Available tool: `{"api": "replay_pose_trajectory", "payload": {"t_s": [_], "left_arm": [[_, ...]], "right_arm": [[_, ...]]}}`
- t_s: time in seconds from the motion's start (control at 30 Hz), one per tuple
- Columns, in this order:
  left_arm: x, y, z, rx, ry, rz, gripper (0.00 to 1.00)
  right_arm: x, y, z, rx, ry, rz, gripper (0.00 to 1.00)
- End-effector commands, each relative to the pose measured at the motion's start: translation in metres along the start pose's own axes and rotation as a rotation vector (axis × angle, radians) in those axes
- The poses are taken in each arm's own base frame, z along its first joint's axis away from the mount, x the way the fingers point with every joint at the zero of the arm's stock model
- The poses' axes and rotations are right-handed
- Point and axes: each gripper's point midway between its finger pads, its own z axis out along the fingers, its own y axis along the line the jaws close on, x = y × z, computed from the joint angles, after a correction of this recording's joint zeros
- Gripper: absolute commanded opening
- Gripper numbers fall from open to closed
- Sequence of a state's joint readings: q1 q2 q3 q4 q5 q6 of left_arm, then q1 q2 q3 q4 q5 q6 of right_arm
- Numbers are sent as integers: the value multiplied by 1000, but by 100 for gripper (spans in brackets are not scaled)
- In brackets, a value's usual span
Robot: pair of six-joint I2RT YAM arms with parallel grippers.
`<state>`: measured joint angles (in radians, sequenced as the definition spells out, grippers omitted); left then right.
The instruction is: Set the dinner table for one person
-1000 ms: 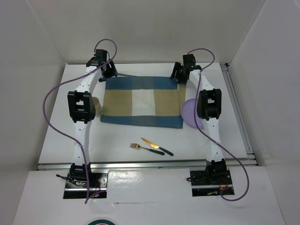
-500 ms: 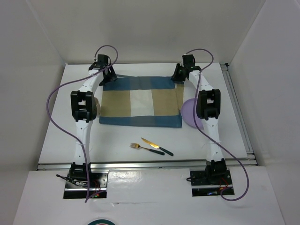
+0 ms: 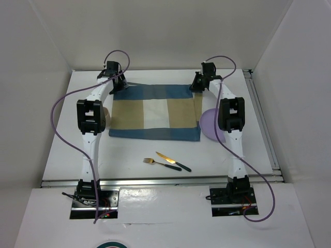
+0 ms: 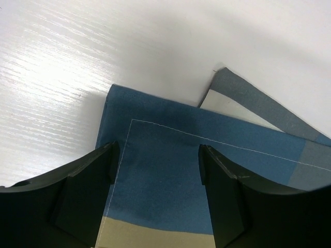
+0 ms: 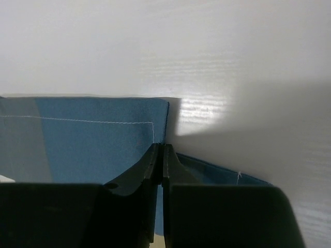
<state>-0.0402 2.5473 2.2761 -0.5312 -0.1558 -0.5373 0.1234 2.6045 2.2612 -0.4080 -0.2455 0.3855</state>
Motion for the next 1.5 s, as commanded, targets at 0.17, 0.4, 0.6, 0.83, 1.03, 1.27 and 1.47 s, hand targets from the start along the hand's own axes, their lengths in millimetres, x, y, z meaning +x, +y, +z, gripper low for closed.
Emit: {"api": "replay_pose_trajectory", "payload": {"t_s": [0.17, 0.4, 0.6, 0.83, 1.03, 1.27, 1.47], "left_arm": [[-39, -3, -41, -18, -96, 31, 83], [-48, 1, -38, -56, -139, -30, 84], [-34, 1, -8, -64, -100, -32, 78], [-11, -2, 9, -26, -38, -24, 59], [-8, 6, 11, -71, -40, -43, 69], [10, 9, 21, -66, 11, -27, 59], [14, 2, 20, -28, 31, -28, 22]], "right_arm": [[-75, 42, -83, -58, -236, -38, 0], [-86, 48, -94, -84, -248, -41, 0], [-81, 50, -90, -108, -226, -43, 0], [-73, 48, -82, -118, -201, -31, 0], [-73, 48, -80, -118, -201, -31, 0], [-73, 48, -80, -118, -201, -31, 0], [-71, 47, -80, -114, -193, -29, 0]]}}
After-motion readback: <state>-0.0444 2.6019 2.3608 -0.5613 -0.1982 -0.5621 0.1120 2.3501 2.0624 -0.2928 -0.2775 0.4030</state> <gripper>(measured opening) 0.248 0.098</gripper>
